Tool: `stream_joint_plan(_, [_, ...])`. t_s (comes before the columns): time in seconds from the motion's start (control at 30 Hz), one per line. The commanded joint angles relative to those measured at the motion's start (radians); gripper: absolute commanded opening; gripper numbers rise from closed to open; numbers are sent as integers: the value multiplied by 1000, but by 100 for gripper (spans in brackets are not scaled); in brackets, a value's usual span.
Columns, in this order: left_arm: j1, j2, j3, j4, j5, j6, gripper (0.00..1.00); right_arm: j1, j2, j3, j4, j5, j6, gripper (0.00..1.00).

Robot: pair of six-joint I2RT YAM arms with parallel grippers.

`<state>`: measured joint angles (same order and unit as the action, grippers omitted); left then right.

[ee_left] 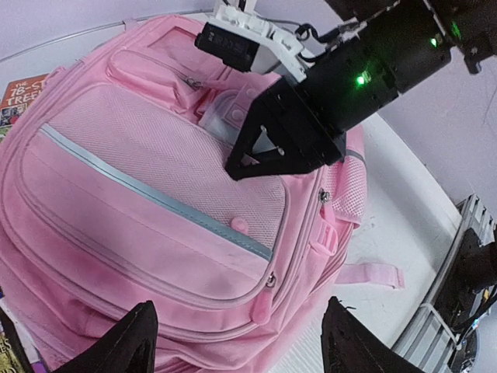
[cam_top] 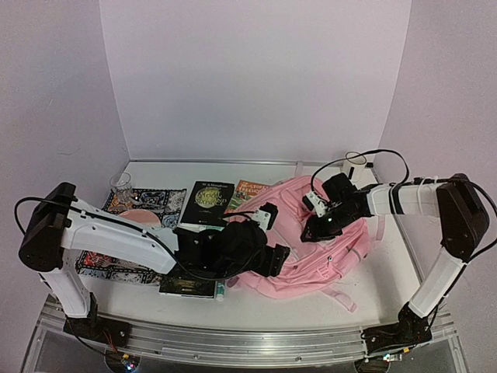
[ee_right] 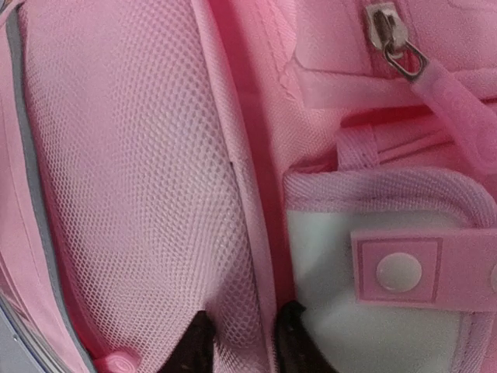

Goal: Pack the student bag
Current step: Hold the student bag at the center of the board.

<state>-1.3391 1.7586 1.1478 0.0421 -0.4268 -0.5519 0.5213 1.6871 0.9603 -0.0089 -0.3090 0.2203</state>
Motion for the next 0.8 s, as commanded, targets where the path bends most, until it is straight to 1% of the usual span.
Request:
stream_joint_plan(0.0, [-16,67,82,-15,12,36,73,14,-37,43,-16,-100,47,7])
stream_joint_plan(0.03, [-18,80,93,-19,17,37,73,15,-49,48,-18,-103,58,2])
stream_joint_plan(0.07, [-20,91,103,-21,25,37,72,15,-60,54,-21,-103,70,0])
stream_joint_plan(0.17, [-29,118,124,-26,35,48,70,14,-90,64,-28,-99,101,0])
stream_joint_plan(0.37, [-36,140,119,-56,33,73,61,15,-116,96,-41,-106,134,0])
stream_joint_plan(0.63, [-48,186,123,-82,48,91,42,14,-117,123,-54,-115,146,0])
stream_joint_plan(0.77, [-52,221,137,-81,22,103,40,15,-111,129,-56,-121,150,0])
